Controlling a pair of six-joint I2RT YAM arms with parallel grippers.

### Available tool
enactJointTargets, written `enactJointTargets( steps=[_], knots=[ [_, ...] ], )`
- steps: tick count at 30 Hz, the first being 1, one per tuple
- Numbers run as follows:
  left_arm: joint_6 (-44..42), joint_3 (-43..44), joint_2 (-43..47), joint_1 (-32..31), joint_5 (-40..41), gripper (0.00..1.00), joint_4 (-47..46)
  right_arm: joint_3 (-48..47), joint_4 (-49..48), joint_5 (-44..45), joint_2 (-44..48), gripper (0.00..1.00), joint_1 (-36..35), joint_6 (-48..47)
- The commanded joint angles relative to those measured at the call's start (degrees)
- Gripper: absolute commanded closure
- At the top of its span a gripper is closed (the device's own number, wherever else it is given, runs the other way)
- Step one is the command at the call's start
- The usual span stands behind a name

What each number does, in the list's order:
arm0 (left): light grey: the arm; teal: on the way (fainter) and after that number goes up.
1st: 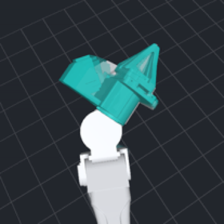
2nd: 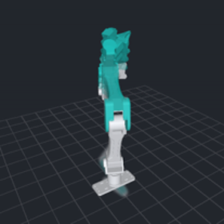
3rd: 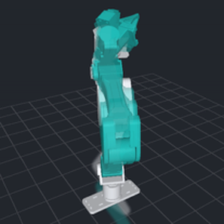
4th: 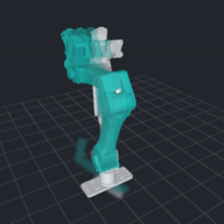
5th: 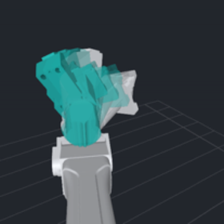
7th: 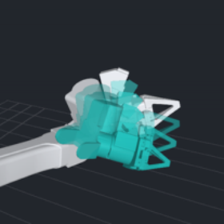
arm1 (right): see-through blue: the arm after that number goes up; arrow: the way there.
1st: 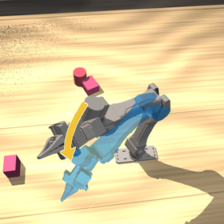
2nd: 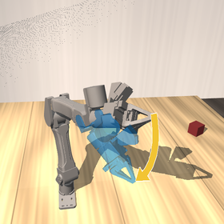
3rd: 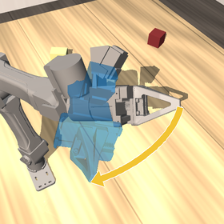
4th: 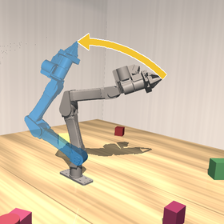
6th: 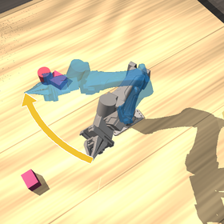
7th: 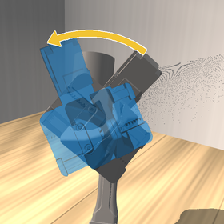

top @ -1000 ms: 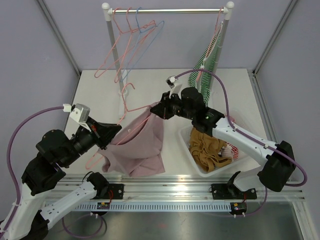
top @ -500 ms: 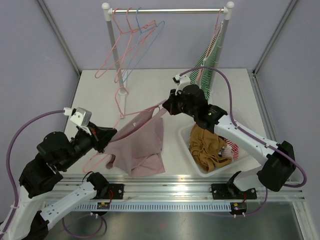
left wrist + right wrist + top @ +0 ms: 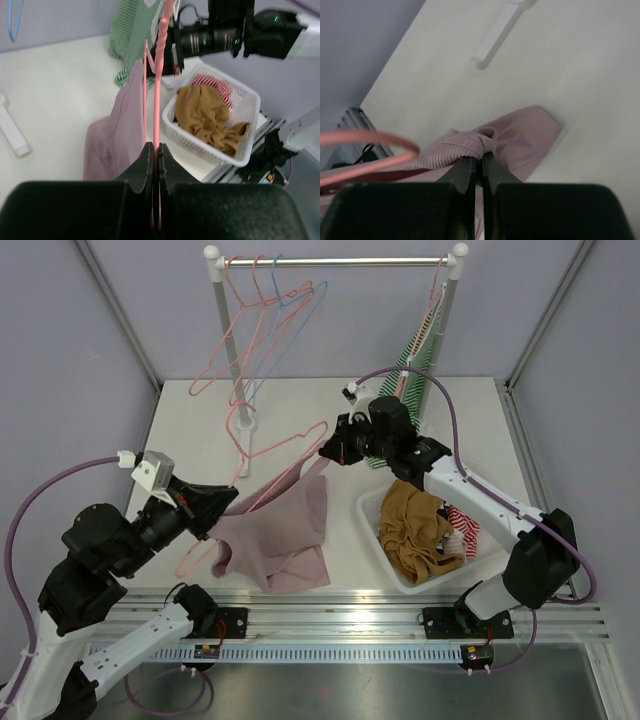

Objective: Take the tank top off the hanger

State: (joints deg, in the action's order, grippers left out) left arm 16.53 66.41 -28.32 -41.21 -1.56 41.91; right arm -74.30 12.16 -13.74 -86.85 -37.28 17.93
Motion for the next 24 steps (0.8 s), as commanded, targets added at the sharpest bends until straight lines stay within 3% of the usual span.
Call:
enactJointTargets(
  steps=[1, 8, 9, 11, 12, 16, 24],
  knots=[
    [0.3, 2.1, -3.1, -0.3, -2.1, 1.0, -18.2, 3.4, -8.9, -14.7, 6.4, 1.0, 0.9, 3.7],
    [-0.4, -3.6, -12.5, -0.3, -7.6, 1.0, -54.3, 9.3, -14.1, -21.0, 12.8, 1.0, -0.8, 8.0],
    [-1.2, -3.5, -13.7, -0.3, -7.5, 1.0, -61.4, 9.7, -11.7, -18.1, 13.0, 1.0, -2.5, 5.7],
    [-2.6, -2.8, -17.6, -0.3, -7.2, 1.0, -66.8, 10.3, -6.9, -12.3, 13.1, 1.0, -4.8, 3.2],
    [-3.8, -1.4, -19.0, -0.3, -6.5, 1.0, -70.4, 10.7, -3.4, -5.2, 12.9, 1.0, -6.6, 1.7],
    [-6.7, 2.5, -23.7, -0.3, 1.3, 1.0, -71.0, 18.2, -4.9, 5.8, 15.1, 1.0, -7.8, 5.5],
    [-12.5, -5.3, -27.1, -0.3, 8.0, 1.0, -78.9, 19.9, -5.7, 15.1, 12.7, 1.0, -14.8, 6.2]
  ],
)
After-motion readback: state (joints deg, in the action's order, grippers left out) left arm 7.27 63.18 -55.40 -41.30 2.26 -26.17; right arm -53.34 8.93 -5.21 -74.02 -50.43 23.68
